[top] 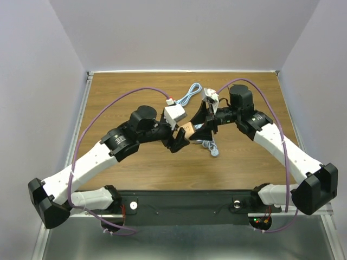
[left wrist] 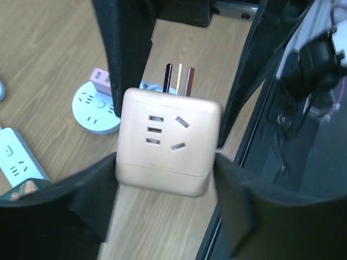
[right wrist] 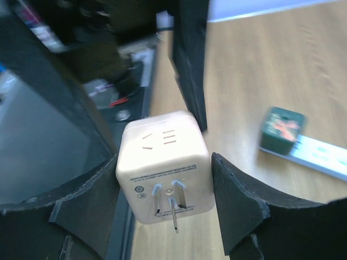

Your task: Insert the plug

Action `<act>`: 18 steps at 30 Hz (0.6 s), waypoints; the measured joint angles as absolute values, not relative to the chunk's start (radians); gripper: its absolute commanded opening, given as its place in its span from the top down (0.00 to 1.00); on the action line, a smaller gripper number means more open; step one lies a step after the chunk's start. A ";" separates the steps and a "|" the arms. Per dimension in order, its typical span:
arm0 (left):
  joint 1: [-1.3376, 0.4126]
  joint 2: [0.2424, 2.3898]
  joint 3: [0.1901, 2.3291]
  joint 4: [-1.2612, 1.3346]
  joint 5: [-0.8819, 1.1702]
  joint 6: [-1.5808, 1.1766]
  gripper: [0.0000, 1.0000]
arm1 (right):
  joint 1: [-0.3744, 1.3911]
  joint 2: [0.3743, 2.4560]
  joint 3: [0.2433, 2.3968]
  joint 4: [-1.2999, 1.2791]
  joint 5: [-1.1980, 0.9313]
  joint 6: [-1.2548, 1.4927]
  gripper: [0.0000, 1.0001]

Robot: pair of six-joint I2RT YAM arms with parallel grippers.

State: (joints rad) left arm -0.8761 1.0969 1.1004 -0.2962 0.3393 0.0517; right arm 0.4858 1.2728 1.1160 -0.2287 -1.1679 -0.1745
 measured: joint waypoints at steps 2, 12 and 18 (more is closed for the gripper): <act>-0.846 1.066 1.070 -0.255 0.336 0.035 0.14 | 0.492 1.275 1.117 -0.200 -1.130 -0.143 1.00; -0.745 0.973 0.983 -0.116 0.348 0.009 0.07 | 0.492 1.363 1.142 -0.163 -1.026 -0.056 1.00; -0.693 0.903 0.875 -0.028 0.367 -0.001 0.07 | 0.492 1.336 1.146 -0.049 -0.852 0.080 0.99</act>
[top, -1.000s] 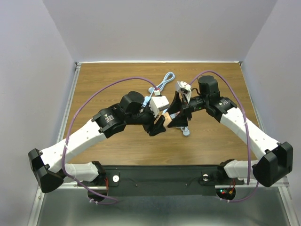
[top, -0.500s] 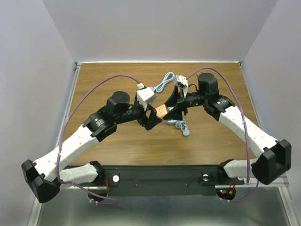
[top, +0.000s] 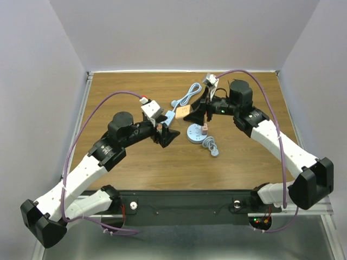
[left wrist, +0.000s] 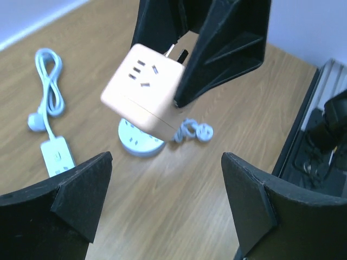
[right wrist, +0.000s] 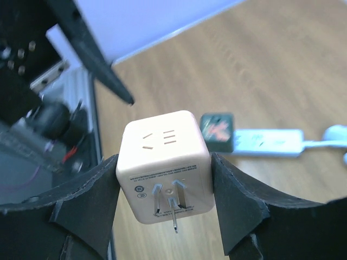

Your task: Insert the plug

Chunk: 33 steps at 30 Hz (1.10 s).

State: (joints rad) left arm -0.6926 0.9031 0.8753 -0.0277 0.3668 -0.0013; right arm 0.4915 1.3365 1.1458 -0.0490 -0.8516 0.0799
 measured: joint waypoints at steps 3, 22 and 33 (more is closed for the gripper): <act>-0.677 0.859 0.835 0.093 0.366 -0.027 0.07 | 0.492 1.303 1.145 0.053 -0.785 0.153 1.00; -0.646 0.936 0.814 0.503 0.490 -0.095 0.07 | 0.491 1.244 1.096 0.590 -0.924 0.480 1.00; -0.644 0.978 0.854 0.596 0.580 -0.117 0.11 | 0.491 1.243 1.052 0.666 -0.977 0.548 1.00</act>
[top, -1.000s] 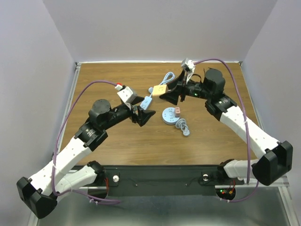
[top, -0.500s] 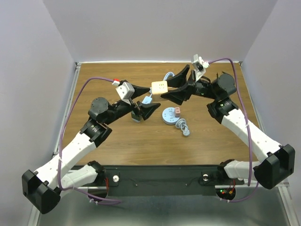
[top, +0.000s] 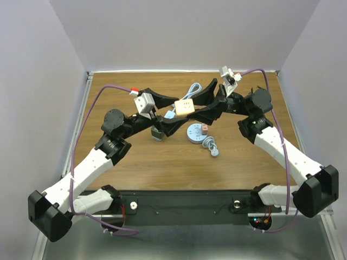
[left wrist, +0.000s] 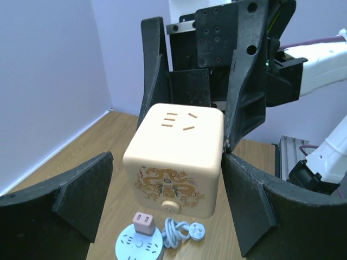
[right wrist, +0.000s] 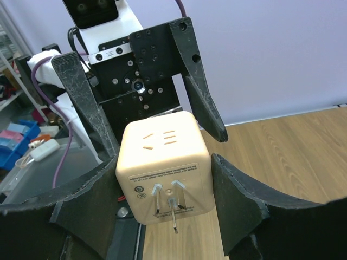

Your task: Insert the plug

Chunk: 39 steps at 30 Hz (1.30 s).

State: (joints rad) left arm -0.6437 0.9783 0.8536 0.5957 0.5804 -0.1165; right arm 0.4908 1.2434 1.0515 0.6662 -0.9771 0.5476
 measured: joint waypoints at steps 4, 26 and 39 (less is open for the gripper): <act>-0.643 0.991 0.854 0.615 0.621 -0.129 0.27 | 0.491 1.243 1.047 0.674 -0.980 0.561 1.00; -0.635 1.027 0.855 0.669 0.754 -0.178 0.59 | 0.490 1.223 1.029 0.738 -0.992 0.603 1.00; -0.634 1.043 0.827 0.600 0.732 -0.181 1.00 | 0.486 1.183 0.962 0.611 -0.925 0.516 0.37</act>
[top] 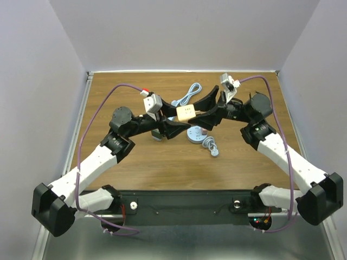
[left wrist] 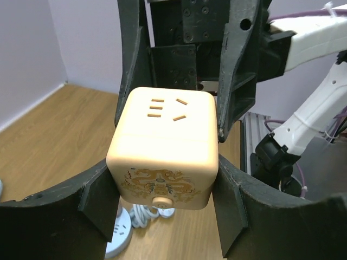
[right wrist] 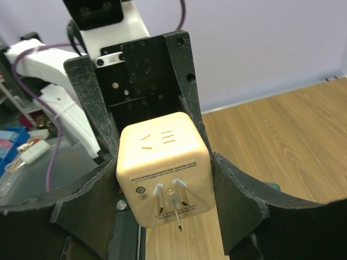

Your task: Insert the plug

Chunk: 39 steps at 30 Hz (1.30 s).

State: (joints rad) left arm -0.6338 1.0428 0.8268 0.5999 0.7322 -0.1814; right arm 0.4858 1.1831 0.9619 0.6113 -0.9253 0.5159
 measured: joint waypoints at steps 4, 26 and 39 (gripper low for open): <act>-0.638 1.050 0.824 0.529 0.664 -0.150 1.00 | 0.500 1.119 0.962 0.382 -0.785 0.397 0.21; -0.751 1.212 0.900 0.166 0.400 0.072 1.00 | 0.492 1.208 1.198 -0.147 -0.523 0.242 0.10; -0.762 1.229 0.957 0.115 0.327 0.103 1.00 | 0.491 1.298 1.195 -0.271 -0.696 0.287 0.12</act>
